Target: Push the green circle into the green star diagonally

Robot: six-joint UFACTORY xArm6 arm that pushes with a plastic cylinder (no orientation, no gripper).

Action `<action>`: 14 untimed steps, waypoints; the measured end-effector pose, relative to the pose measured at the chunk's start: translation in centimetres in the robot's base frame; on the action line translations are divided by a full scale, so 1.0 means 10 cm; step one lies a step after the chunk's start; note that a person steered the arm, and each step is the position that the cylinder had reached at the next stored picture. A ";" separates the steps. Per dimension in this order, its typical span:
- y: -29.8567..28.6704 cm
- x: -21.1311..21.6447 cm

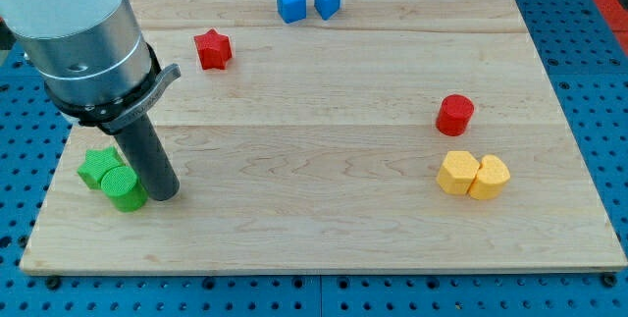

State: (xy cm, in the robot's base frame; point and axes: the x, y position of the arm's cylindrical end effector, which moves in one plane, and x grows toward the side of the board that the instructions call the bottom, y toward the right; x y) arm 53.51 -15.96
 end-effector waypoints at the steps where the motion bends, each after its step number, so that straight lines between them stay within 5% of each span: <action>1: 0.08 0.00; 6: 0.19 -0.06; 8: 1.06 -0.13; 14: 1.45 -1.32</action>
State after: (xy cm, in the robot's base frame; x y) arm 40.30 -1.48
